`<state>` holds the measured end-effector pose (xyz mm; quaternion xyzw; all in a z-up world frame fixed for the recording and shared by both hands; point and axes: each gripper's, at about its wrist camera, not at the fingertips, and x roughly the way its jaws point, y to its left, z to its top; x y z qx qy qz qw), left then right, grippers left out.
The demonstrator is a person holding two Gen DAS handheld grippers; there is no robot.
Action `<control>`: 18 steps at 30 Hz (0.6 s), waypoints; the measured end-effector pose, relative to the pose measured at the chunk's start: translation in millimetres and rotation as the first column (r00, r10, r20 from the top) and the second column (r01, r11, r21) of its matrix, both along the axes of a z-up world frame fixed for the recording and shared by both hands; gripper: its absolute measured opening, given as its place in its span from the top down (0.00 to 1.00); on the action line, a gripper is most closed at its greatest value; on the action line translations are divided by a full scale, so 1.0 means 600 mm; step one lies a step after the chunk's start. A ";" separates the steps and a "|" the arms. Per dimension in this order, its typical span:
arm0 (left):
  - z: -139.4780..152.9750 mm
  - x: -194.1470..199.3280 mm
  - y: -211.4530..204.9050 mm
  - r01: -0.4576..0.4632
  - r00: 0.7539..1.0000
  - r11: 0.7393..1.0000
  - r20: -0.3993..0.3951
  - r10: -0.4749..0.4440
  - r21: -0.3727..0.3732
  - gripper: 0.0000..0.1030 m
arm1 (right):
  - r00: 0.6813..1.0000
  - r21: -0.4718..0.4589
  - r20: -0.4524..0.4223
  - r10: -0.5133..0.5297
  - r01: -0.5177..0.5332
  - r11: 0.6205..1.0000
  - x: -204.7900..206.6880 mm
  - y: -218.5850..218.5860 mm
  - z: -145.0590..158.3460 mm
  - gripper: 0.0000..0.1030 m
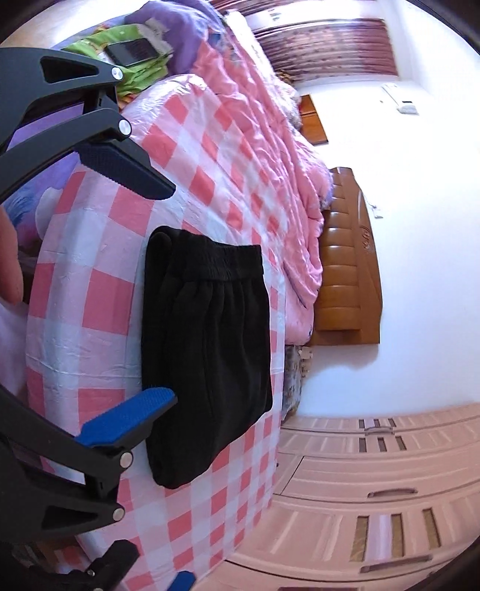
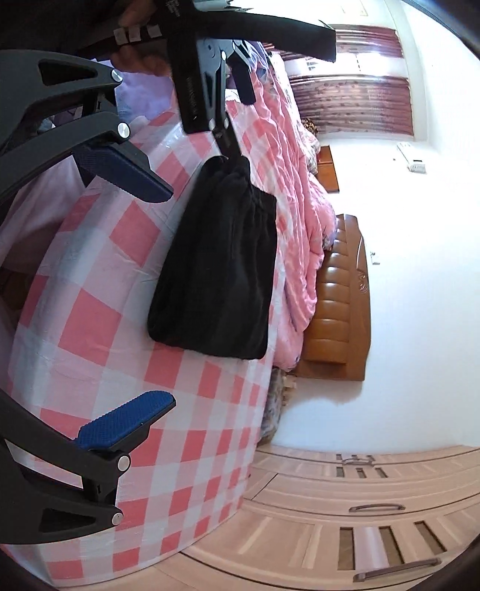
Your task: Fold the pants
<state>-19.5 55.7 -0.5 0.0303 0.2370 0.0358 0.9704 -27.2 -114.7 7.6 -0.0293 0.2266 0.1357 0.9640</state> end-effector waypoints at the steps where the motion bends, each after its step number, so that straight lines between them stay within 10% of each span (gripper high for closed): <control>1: 0.000 -0.001 -0.004 0.008 1.000 1.000 0.001 -0.008 0.007 0.01 | 1.000 -0.005 0.003 0.003 -0.003 1.000 -0.001 0.003 0.001 0.04; 18: -0.014 0.000 0.000 0.028 0.999 0.999 -0.029 -0.029 -0.024 0.01 | 1.000 -0.048 0.006 0.025 -0.025 0.999 -0.003 0.020 0.000 0.04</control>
